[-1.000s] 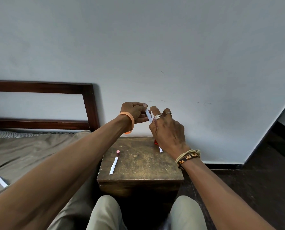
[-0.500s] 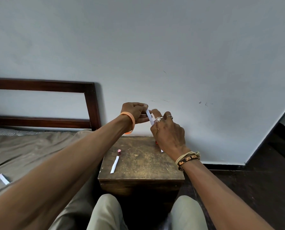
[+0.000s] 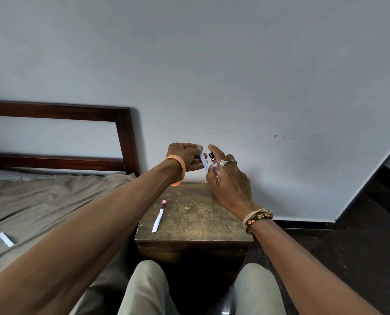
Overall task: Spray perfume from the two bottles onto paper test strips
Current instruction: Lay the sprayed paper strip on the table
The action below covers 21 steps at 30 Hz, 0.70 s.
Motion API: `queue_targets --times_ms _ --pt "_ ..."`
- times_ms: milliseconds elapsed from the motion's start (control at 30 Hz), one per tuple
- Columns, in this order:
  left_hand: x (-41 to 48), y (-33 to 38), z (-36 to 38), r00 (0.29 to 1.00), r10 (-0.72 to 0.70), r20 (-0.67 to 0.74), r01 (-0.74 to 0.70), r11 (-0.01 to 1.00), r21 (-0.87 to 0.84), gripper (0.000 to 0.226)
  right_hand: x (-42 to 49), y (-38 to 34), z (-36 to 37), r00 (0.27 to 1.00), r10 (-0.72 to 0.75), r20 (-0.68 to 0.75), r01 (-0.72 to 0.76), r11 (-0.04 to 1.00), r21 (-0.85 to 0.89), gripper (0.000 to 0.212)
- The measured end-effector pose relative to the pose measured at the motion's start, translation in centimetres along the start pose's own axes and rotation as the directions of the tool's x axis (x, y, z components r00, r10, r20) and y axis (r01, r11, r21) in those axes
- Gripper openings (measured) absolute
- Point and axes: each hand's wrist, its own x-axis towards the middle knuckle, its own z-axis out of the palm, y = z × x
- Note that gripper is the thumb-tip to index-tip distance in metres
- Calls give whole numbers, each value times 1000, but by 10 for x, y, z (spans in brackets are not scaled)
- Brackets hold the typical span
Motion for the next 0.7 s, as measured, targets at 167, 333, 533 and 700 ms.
queue_targets --times_ms 167,333,533,700 --pt "4 3 -2 1000 -10 -17 9 1000 -22 4 0 2 3 998 -25 63 36 983 -180 47" --pt "8 2 -6 999 -31 -31 29 998 -48 9 -8 6 11 1000 -27 15 29 988 -150 45" --pt "9 1 -8 998 -49 -43 46 997 -60 5 -6 10 8 998 -8 67 20 982 -186 42" --pt "10 3 -12 997 -37 -67 33 998 -62 5 -13 12 11 999 -38 2 38 990 -134 42"
